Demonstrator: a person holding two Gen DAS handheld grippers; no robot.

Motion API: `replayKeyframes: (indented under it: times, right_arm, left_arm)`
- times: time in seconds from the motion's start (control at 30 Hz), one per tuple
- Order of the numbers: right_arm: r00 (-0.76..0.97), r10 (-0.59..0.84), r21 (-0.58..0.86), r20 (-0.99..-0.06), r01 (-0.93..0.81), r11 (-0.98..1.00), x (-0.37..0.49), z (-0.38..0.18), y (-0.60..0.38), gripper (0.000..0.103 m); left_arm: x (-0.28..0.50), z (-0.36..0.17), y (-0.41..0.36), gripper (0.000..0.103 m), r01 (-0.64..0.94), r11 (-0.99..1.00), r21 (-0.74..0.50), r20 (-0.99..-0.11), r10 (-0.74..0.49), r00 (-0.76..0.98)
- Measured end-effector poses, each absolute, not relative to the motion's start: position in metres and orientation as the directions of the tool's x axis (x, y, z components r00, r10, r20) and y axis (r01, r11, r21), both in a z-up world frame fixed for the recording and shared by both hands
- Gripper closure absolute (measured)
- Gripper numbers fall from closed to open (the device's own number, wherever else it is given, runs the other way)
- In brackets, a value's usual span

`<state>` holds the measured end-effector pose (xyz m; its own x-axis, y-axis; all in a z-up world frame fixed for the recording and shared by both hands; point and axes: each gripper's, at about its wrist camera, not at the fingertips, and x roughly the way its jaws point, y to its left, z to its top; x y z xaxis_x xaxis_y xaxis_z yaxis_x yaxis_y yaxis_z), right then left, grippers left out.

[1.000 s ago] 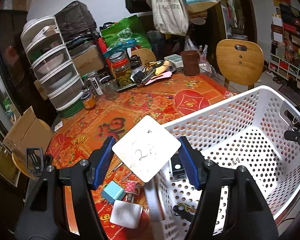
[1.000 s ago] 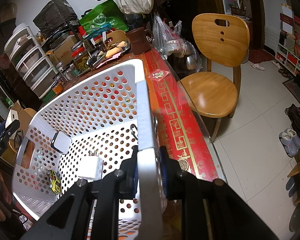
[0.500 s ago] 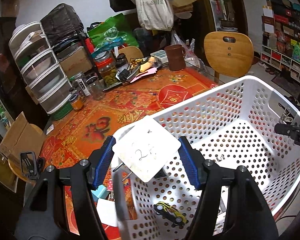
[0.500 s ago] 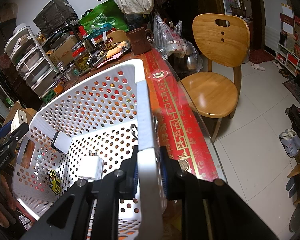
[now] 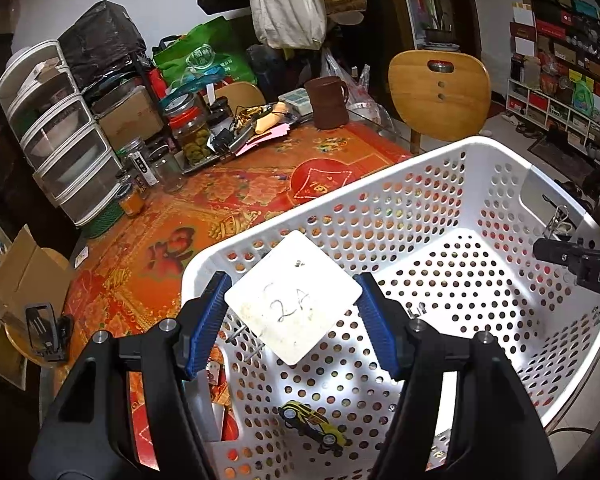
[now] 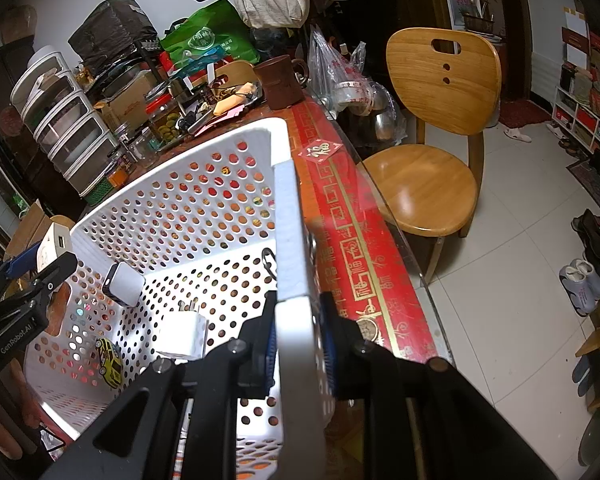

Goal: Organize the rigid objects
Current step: 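Carry the labelled white charger over the basket and release it with the left tool, then move the left tool back and grasp the teal charger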

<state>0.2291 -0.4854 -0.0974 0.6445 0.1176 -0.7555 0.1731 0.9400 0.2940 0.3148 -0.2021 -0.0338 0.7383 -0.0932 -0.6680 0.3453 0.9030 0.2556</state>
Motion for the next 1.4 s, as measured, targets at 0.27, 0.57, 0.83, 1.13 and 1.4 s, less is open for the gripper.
replayKeyframes:
  times: [0.27,0.57,0.83,1.13,1.4]
  right_arm:
    - [0.644,0.117,0.293,-0.756,0.173,0.940,0.229,-0.098,-0.485,0.084]
    - [0.641,0.115,0.290,-0.759,0.175,0.941,0.230,-0.098,-0.482,0.084]
    - [0.639,0.112,0.286,-0.761,0.175,0.942,0.232,-0.097,-0.478,0.084]
    - [0.638,0.107,0.278,-0.763,0.174,0.945,0.232,-0.100,-0.478,0.084]
    - [0.638,0.103,0.271,-0.763,0.171,0.947,0.232,-0.099,-0.478,0.084]
  left_arm:
    - [0.313,-0.037,-0.206,0.041,0.370,0.897,0.242,-0.684,-0.113,0.721]
    - [0.305,-0.028,-0.202,0.001,0.370,0.891,0.262,-0.640,-0.126,0.758]
    - [0.292,-0.016,-0.163,0.001,0.338,0.909,0.243,-0.614,-0.126,0.779]
    - [0.304,-0.012,-0.022,0.001,0.067,0.981,0.182,-0.578,0.051,0.814]
    - [0.366,-0.110,0.060,0.002,-0.012,0.999,0.037,-0.775,0.036,0.631]
